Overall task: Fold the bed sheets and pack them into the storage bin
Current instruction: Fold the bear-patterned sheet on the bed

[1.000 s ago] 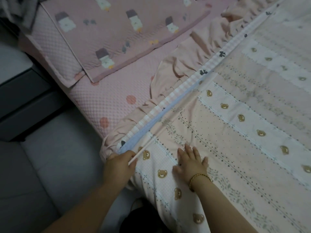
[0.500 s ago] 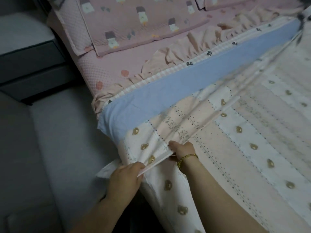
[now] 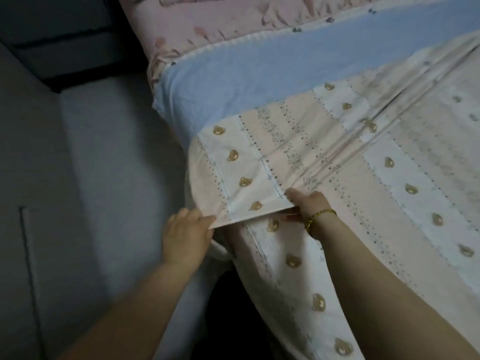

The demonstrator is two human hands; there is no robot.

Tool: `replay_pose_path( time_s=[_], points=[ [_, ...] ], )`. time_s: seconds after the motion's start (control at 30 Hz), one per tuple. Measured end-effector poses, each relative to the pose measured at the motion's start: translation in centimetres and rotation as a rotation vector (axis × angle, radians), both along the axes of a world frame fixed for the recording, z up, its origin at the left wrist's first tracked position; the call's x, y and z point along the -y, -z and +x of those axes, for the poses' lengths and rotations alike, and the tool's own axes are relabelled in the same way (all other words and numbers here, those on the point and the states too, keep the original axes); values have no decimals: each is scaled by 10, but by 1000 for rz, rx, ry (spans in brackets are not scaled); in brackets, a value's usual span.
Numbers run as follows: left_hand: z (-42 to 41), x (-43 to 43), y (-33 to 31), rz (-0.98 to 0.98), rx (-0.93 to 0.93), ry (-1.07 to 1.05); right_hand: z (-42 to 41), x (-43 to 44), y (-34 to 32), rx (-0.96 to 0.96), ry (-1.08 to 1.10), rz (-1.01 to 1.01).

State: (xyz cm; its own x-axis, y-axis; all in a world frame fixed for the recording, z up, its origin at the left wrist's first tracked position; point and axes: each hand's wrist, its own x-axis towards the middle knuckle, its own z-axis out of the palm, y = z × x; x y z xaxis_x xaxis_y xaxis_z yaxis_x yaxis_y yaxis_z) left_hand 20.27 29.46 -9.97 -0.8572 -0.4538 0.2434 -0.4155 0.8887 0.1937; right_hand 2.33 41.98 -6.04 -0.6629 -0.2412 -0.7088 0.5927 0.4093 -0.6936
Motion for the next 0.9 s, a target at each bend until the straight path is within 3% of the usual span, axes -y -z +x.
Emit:
replay_pose_path(
  time_s=[0.13,0.33,0.57,0.9],
  points=[
    [29,-54,-6,55,-97,-22,20,-55,-9,-14,-5,-19],
    [47,-141,-9,130,-98,48,33,-135,-32,-64,-28,-7],
    [77,-211,13,72,-104,31,60,-221,-6,-12,-82,46],
    [102,-311,20,13,-157,-110,68,-297,-6,-45,-146,-106]
  ],
)
